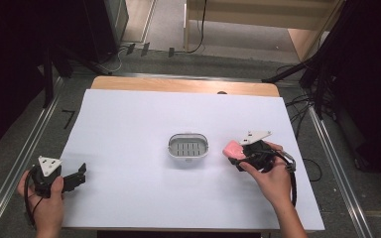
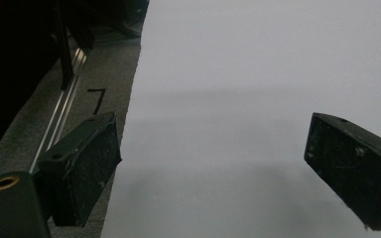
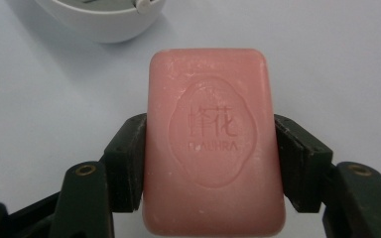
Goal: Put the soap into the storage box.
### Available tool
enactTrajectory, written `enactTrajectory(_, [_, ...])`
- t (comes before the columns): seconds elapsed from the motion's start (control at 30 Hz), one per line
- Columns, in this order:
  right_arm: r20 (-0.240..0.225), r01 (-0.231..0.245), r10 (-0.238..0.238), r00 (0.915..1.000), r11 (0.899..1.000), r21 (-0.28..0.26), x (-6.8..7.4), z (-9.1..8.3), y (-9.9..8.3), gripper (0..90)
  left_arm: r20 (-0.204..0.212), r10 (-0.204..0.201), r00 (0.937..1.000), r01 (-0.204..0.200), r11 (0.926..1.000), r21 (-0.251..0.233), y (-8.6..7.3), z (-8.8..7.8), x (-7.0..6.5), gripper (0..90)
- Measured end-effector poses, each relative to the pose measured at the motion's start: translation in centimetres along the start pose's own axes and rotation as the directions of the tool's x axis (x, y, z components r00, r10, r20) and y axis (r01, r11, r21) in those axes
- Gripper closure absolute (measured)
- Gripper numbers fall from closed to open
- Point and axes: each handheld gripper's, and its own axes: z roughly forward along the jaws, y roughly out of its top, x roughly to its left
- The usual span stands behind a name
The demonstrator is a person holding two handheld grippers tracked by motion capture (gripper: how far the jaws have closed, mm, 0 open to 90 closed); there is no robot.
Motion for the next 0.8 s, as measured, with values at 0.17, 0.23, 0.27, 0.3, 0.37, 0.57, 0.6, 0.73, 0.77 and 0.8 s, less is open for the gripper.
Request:
enactTrajectory(0.17, [-0.007,0.012,-0.012,0.9999,1.000,-0.012,0.4,0.0,0.9,38.8,-0.001,0.002,1.0000,-0.002,1.0000,0.001,0.0,0.0,0.0,7.7])
enactTrajectory(0.23, [-0.015,0.014,-0.014,0.9998,1.000,-0.024,0.6,0.0,1.4,38.8,-0.003,0.004,1.0000,-0.004,1.0000,0.003,0.0,0.0,0.0,7.7])
enactTrajectory(0.27, [-0.016,0.023,-0.023,0.9996,0.999,-0.027,0.7,0.0,1.5,38.8,-0.003,0.005,1.0000,-0.005,1.0000,0.003,0.0,0.0,0.0,7.7])
enactTrajectory(0.3, [-0.016,0.023,-0.023,0.9996,0.999,-0.027,0.7,0.0,1.5,38.8,-0.003,0.005,1.0000,-0.005,1.0000,0.003,0.0,0.0,0.0,7.7])
enactTrajectory(0.37, [-0.024,0.034,-0.035,0.9991,0.999,-0.033,0.9,0.0,1.8,38.8,-0.004,0.008,1.0000,-0.008,1.0000,0.003,0.0,0.0,-0.1,7.7])
enactTrajectory(0.57, [-0.045,0.054,-0.056,0.9974,0.997,-0.046,1.3,0.2,2.7,38.8,-0.005,0.007,1.0000,-0.007,1.0000,0.003,0.0,0.0,-0.1,7.7])
enactTrajectory(0.6, [-0.050,0.062,-0.064,0.9967,0.997,-0.045,1.4,0.3,3.0,38.9,-0.005,0.007,1.0000,-0.007,1.0000,0.003,0.0,0.0,-0.1,7.7])
enactTrajectory(0.73, [-0.059,0.076,-0.079,0.9951,0.996,-0.048,1.6,0.5,3.5,38.8,-0.001,0.006,1.0000,-0.006,1.0000,0.004,0.0,0.1,-0.1,7.7])
enactTrajectory(0.77, [-0.059,0.076,-0.079,0.9951,0.996,-0.048,1.6,0.5,3.5,38.8,-0.001,0.006,1.0000,-0.006,1.0000,0.004,0.0,0.1,-0.1,7.7])
enactTrajectory(0.8, [-0.063,0.081,-0.085,0.9944,0.995,-0.053,1.6,0.5,3.7,38.8,-0.001,0.005,1.0000,-0.005,1.0000,0.004,0.0,0.1,-0.1,7.7])
